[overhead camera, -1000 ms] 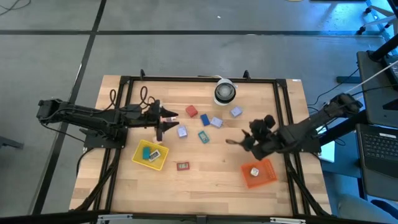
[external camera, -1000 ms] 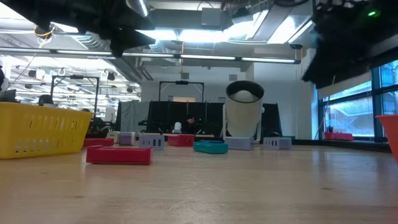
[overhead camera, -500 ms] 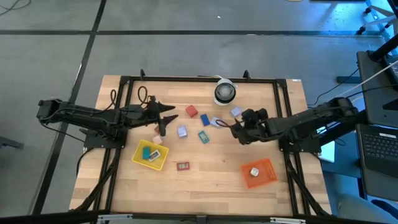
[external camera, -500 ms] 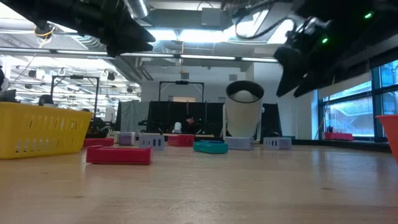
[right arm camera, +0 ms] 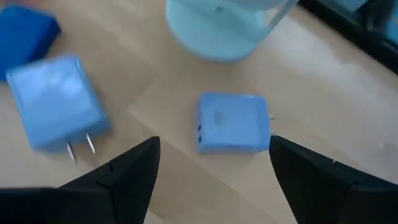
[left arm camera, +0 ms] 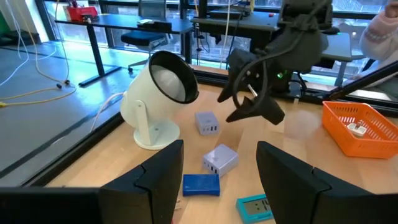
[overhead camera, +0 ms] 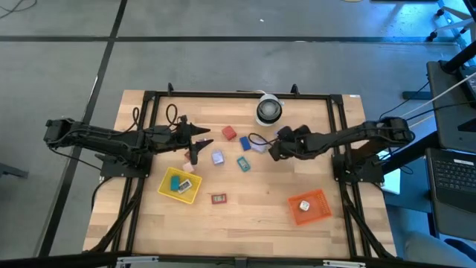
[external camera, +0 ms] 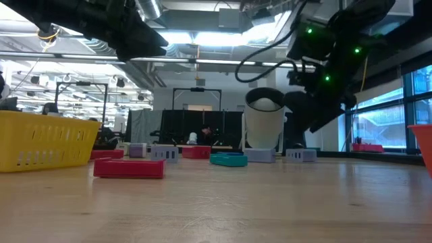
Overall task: Pick & Place Office items
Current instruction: Put the right violet charger adapter into the orange bin
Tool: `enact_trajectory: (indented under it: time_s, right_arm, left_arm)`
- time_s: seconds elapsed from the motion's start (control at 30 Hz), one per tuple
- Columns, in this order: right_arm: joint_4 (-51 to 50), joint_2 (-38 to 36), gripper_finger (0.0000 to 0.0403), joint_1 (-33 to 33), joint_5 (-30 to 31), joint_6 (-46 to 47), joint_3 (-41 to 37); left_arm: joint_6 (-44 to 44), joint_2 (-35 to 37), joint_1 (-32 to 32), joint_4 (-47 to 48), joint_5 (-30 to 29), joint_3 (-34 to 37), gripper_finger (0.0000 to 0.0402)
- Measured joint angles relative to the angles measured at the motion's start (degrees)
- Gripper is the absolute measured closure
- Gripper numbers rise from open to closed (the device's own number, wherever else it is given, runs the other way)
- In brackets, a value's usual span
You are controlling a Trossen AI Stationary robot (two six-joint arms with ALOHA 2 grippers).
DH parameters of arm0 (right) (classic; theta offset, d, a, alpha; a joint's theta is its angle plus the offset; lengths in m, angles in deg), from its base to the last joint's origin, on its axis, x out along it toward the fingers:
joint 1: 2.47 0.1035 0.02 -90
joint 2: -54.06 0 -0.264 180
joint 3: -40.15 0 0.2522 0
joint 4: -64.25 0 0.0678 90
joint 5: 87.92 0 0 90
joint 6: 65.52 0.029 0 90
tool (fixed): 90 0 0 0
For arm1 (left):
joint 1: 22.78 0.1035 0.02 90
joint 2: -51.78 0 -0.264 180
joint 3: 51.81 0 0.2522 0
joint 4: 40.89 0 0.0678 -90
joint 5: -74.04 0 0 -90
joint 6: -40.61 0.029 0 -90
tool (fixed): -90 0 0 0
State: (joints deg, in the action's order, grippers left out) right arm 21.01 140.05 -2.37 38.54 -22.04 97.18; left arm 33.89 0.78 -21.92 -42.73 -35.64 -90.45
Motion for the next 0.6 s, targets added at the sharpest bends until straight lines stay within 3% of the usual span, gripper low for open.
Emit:
enact_trajectory:
  time_s: [0.23, 0.6]
  right_arm:
    - [-0.2, -1.6, 0.0125, -1.0, -13.1, -23.3, 0.1]
    - [-8.1, -1.8, 0.0128, -5.1, -9.0, -50.1, 6.2]
  left_arm:
    - [0.5, 0.0, 0.0, 0.0, 0.3, 0.0, 0.0203]
    - [1.5, 0.0, 0.0, 0.6, 0.3, 0.0, 0.0203]
